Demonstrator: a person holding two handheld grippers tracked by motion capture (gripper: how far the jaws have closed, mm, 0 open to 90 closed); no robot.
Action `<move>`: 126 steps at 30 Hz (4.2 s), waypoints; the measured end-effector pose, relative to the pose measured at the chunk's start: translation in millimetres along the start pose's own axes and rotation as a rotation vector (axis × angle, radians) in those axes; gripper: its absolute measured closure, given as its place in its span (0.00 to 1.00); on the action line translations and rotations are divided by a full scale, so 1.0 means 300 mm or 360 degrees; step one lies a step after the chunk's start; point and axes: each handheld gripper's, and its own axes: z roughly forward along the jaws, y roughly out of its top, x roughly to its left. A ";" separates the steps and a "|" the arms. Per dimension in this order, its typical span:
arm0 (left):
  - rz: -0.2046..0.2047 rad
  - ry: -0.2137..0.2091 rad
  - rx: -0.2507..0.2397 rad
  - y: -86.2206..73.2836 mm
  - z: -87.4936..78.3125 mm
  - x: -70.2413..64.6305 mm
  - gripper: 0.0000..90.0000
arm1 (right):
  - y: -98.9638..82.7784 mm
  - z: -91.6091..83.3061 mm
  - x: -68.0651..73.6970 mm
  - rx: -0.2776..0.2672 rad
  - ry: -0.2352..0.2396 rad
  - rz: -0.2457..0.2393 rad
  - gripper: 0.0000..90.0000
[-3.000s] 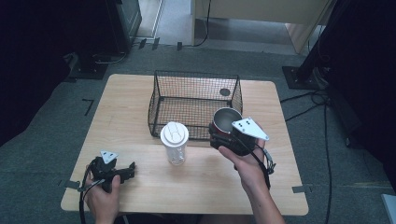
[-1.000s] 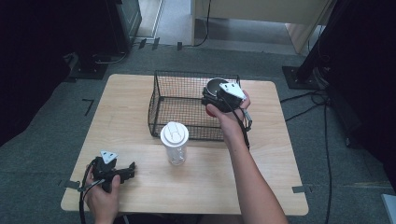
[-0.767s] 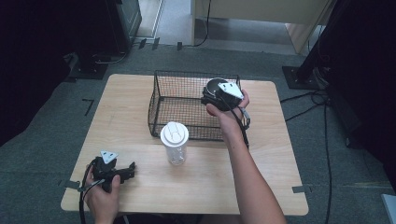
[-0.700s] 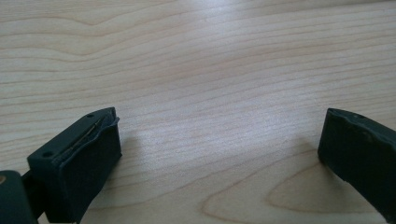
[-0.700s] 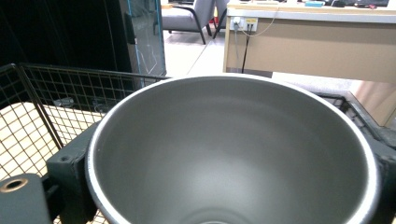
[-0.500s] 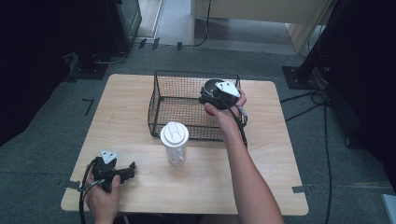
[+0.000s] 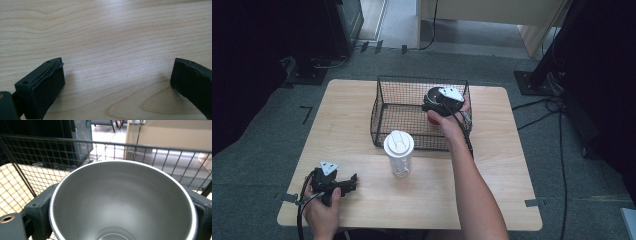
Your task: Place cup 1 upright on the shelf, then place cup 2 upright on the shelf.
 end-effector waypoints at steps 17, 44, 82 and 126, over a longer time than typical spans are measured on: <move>-0.0001 0.0000 -0.0001 0.000 0.000 0.000 0.00 | -0.022 0.016 -0.002 0.0053 -0.0017 0.0063 0.06; 0.0001 -0.0002 0.0000 0.001 0.001 0.000 0.00 | 0.081 -0.123 0.039 -0.0144 0.0028 -0.0008 0.00; -0.0008 0.0000 -0.0003 0.003 0.004 -0.003 0.00 | -0.149 -0.563 0.120 -0.0030 0.0253 -0.0160 0.00; -0.0006 0.0003 -0.0001 0.007 0.007 -0.005 0.00 | -0.300 -0.626 0.327 -0.0002 0.0579 -0.0105 0.03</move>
